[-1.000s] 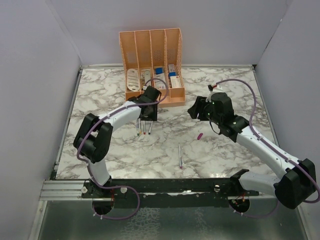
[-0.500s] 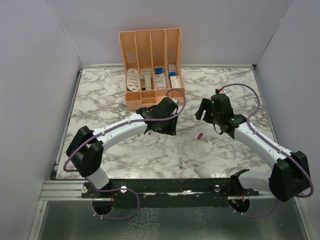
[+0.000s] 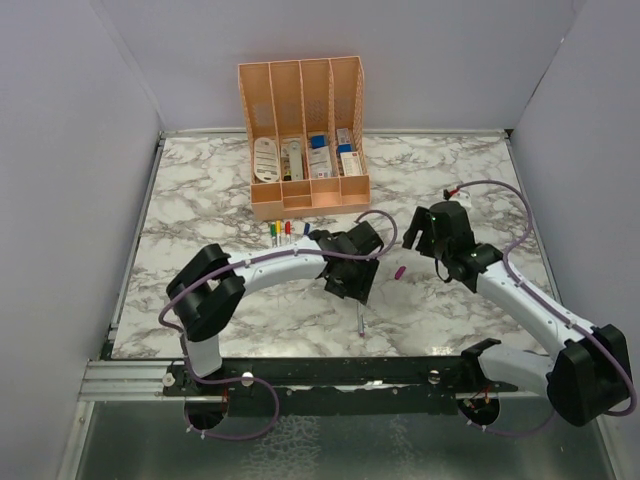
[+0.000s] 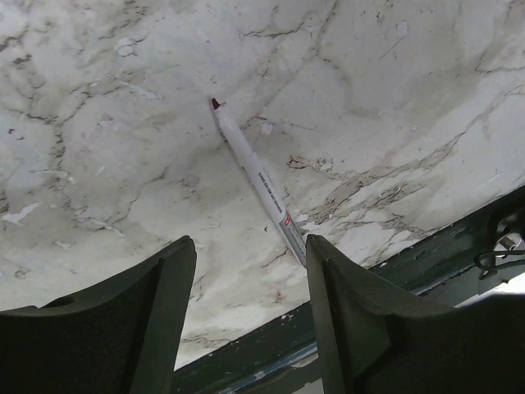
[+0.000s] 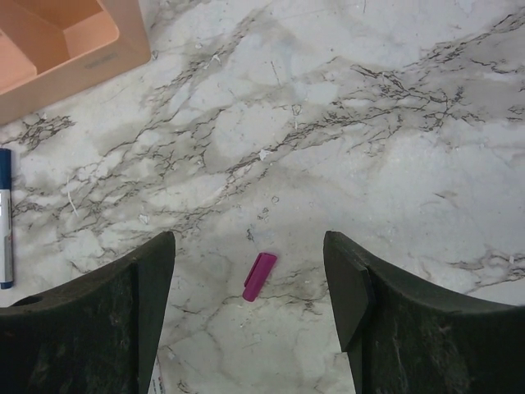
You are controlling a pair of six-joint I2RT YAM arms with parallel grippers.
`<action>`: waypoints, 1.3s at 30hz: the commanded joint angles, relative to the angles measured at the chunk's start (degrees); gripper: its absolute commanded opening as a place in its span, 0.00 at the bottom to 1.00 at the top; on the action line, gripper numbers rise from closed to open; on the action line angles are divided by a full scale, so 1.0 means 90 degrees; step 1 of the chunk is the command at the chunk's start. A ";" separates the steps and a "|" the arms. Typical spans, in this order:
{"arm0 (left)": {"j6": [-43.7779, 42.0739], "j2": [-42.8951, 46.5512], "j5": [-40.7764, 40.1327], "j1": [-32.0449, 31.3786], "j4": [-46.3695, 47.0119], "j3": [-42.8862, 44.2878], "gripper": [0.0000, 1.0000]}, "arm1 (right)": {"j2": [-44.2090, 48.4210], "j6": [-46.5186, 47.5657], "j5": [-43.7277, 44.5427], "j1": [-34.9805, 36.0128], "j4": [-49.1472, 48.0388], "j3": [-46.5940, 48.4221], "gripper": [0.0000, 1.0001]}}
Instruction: Insert the pens into the pen caps
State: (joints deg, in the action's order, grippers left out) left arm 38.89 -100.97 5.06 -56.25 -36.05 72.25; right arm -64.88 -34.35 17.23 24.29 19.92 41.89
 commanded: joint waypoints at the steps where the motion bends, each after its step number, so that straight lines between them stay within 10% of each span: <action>1: 0.0088 -0.0361 0.0218 -0.0240 -0.0172 0.0379 0.59 | 0.0212 0.0047 0.0065 -0.0014 -0.0129 -0.0129 0.73; 25: -0.0551 -0.1461 0.0335 -0.0468 -0.0658 0.0542 0.59 | 0.0669 0.0167 -0.0078 -0.0014 -0.0314 -0.0259 0.72; 39: -0.0704 -0.2336 -0.1900 -0.0464 -0.1469 0.0414 0.55 | 0.0704 0.0174 -0.0125 -0.0014 -0.0453 -0.0266 0.72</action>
State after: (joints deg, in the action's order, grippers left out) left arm 34.63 -114.08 2.48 -60.77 -44.86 80.12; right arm -59.55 -33.17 17.08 24.25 19.18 40.07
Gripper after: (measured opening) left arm 0.554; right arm 0.724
